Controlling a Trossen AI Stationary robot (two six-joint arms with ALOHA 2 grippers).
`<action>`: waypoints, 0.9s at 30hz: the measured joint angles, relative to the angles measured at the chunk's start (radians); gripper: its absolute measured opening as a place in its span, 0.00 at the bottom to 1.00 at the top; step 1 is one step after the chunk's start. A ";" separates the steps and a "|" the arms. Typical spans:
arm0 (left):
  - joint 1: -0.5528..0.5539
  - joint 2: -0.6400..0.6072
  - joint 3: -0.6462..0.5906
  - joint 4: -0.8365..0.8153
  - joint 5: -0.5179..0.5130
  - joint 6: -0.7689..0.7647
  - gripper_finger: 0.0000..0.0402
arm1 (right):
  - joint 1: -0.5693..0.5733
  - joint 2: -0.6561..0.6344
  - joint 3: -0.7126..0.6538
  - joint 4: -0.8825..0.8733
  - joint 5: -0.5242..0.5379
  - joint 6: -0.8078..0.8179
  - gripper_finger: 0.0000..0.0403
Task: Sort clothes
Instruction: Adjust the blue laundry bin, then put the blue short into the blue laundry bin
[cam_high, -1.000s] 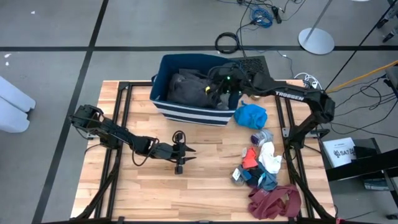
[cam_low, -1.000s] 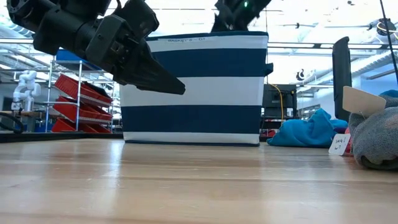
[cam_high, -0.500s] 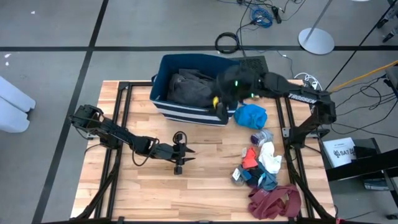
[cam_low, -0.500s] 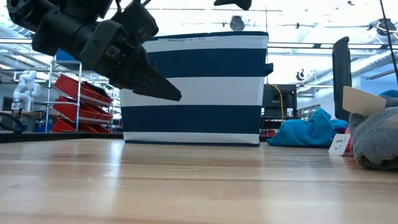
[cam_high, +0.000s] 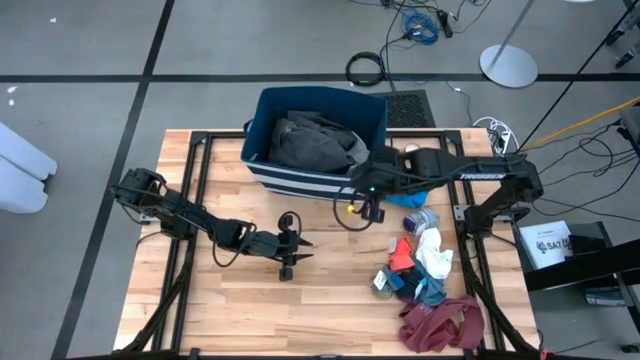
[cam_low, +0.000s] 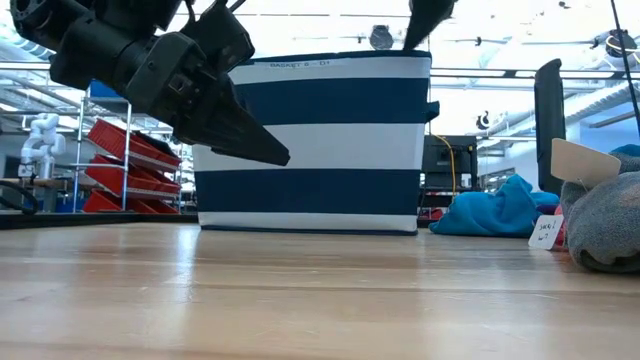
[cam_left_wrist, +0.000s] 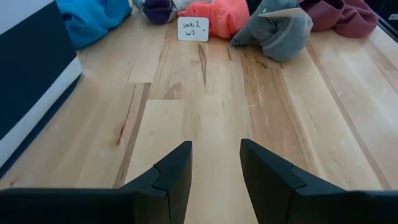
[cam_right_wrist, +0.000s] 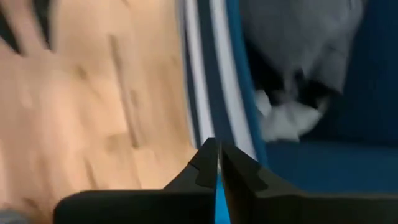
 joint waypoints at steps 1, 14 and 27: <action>0.000 0.000 0.000 0.000 0.000 0.000 0.36 | -0.006 0.000 -0.007 -0.017 0.014 0.010 0.01; 0.001 0.000 0.000 0.000 0.000 0.001 0.36 | -0.102 0.000 -0.134 -0.006 0.131 0.035 0.00; 0.000 0.000 0.000 0.000 0.010 -0.020 0.36 | 0.018 -0.024 -0.163 -0.132 -0.282 0.253 0.00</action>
